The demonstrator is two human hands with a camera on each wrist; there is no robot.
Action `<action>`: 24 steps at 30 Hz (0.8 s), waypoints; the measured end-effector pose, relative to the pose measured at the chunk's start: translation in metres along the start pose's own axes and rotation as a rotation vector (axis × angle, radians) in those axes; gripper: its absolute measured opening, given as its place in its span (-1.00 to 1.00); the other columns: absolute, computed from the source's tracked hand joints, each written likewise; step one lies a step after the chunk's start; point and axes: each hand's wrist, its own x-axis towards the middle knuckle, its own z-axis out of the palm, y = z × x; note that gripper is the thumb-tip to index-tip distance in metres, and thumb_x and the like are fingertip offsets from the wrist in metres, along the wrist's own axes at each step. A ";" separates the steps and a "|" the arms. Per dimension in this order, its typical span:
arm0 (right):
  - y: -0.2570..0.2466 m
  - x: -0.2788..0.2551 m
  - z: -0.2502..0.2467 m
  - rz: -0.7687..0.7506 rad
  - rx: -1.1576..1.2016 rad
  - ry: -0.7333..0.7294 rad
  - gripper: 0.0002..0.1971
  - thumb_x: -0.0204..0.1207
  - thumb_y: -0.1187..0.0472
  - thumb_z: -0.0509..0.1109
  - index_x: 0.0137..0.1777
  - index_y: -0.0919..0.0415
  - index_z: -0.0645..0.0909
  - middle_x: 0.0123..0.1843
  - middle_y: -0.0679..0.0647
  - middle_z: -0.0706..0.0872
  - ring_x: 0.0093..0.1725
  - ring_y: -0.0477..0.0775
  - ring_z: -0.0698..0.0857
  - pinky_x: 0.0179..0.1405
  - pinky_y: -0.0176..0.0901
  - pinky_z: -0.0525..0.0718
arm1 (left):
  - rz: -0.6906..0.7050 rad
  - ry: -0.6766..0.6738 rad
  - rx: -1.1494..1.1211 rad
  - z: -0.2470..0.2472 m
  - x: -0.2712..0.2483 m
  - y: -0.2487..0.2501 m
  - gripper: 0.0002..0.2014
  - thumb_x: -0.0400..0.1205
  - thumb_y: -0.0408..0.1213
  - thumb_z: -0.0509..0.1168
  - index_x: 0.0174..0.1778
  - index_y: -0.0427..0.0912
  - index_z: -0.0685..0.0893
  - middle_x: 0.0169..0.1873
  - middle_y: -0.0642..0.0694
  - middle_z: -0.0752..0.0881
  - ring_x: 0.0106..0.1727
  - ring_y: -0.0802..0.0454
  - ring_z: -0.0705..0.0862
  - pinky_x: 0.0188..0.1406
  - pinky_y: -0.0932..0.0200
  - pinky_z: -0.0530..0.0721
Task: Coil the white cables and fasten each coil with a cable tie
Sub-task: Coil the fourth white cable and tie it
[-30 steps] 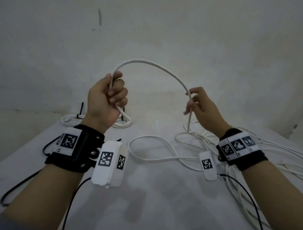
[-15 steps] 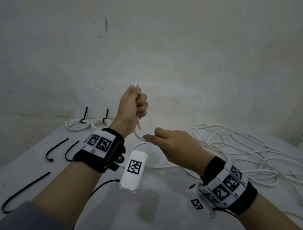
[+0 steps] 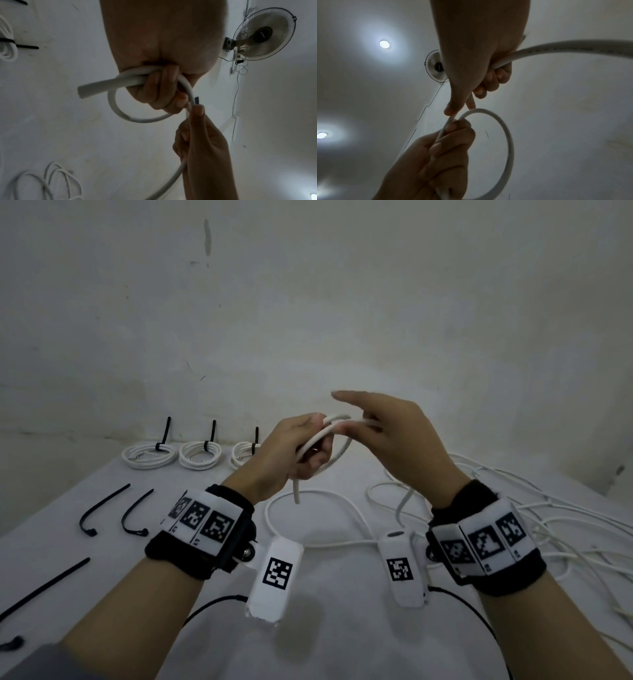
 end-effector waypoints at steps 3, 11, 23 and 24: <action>0.006 0.005 0.007 0.037 0.074 -0.013 -0.72 0.51 -0.11 0.37 -0.18 0.09 0.73 -0.44 -0.13 0.51 -0.40 -0.14 0.47 -0.39 -0.10 0.39 | -0.013 0.009 -0.171 0.004 0.001 -0.006 -0.60 0.68 -0.13 0.07 -0.46 -0.16 0.53 -0.53 -0.06 0.25 -0.66 0.22 0.16 -0.75 0.44 0.16; 0.015 0.008 0.014 0.134 0.233 0.057 -0.61 0.54 -0.02 0.39 -0.43 0.22 0.67 -0.59 -0.06 0.39 -0.51 -0.10 0.38 -0.47 -0.33 0.26 | -0.111 0.053 -0.406 0.013 -0.001 -0.015 -0.56 0.75 -0.02 -0.11 -0.44 -0.11 0.27 -0.66 0.09 0.21 -0.71 0.25 0.14 -0.73 0.42 0.09; 0.015 0.010 0.035 0.139 0.316 0.057 -0.64 0.54 0.02 0.40 -0.37 0.26 0.71 -0.55 0.00 0.50 -0.49 -0.10 0.41 -0.46 -0.37 0.28 | -0.129 -0.091 -0.752 -0.001 -0.010 -0.039 -0.66 0.60 -0.07 0.08 -0.49 -0.05 0.45 -0.64 0.09 0.22 -0.64 0.20 0.08 -0.73 0.42 0.20; 0.017 0.010 0.036 0.144 0.321 0.066 -0.67 0.57 0.04 0.38 -0.32 0.25 0.72 -0.53 0.02 0.53 -0.49 -0.08 0.41 -0.44 -0.34 0.31 | -0.112 -0.067 -0.756 -0.002 -0.011 -0.040 -0.66 0.60 -0.07 0.08 -0.50 -0.05 0.46 -0.64 0.09 0.21 -0.65 0.20 0.07 -0.74 0.42 0.19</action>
